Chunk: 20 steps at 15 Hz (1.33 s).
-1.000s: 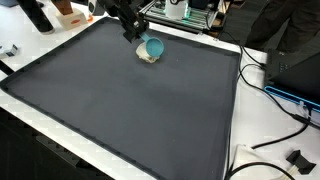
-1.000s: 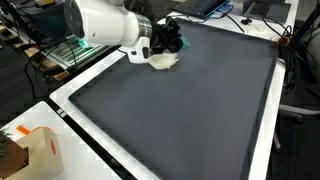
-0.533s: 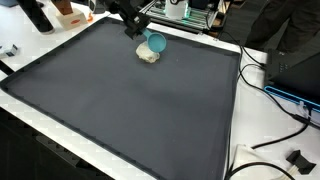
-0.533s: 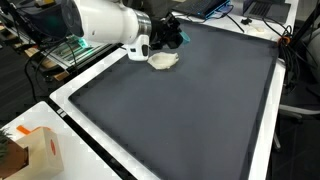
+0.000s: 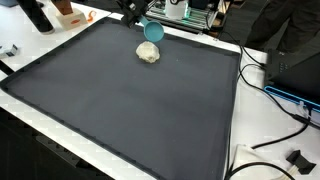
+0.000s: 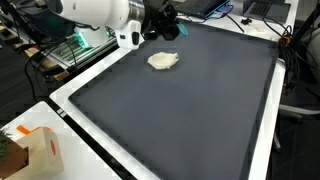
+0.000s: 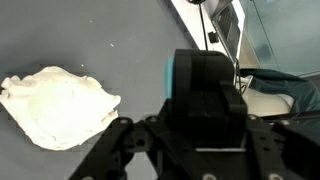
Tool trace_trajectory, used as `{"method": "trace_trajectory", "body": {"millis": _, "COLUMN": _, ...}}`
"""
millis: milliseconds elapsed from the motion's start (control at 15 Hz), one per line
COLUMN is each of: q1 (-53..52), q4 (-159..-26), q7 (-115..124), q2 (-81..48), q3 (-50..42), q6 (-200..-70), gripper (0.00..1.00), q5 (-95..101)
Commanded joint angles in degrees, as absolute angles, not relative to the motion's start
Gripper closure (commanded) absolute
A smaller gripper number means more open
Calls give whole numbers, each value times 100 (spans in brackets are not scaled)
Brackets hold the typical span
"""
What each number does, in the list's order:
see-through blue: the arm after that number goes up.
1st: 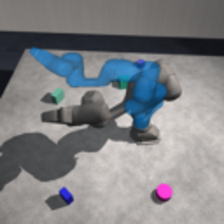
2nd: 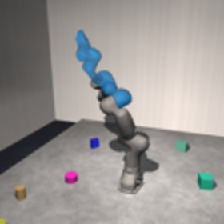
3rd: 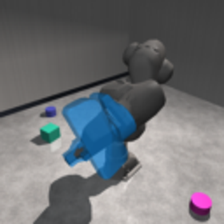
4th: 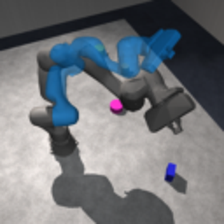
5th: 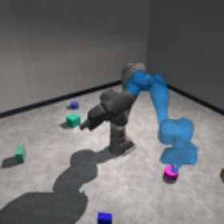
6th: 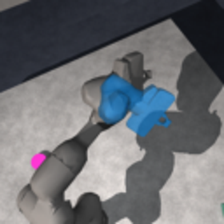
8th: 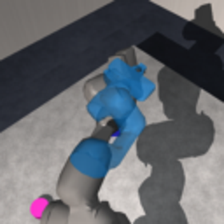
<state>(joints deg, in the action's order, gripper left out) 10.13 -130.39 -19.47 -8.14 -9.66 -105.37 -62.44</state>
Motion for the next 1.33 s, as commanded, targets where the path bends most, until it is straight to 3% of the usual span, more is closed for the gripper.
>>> {"method": "trace_trajectory", "body": {"millis": 0, "q1": 1027, "q4": -13409, "q7": -1278, "q2": -122, "q3": -1039, "q6": -10503, "gripper": 75, "q5": -5982}}
{"method": "trace_trajectory", "body": {"millis": 1267, "q1": 936, "q4": -13878, "q7": 3648, "q2": 2094, "q3": 73, "q6": -12300, "gripper": 75, "q5": -3603}}
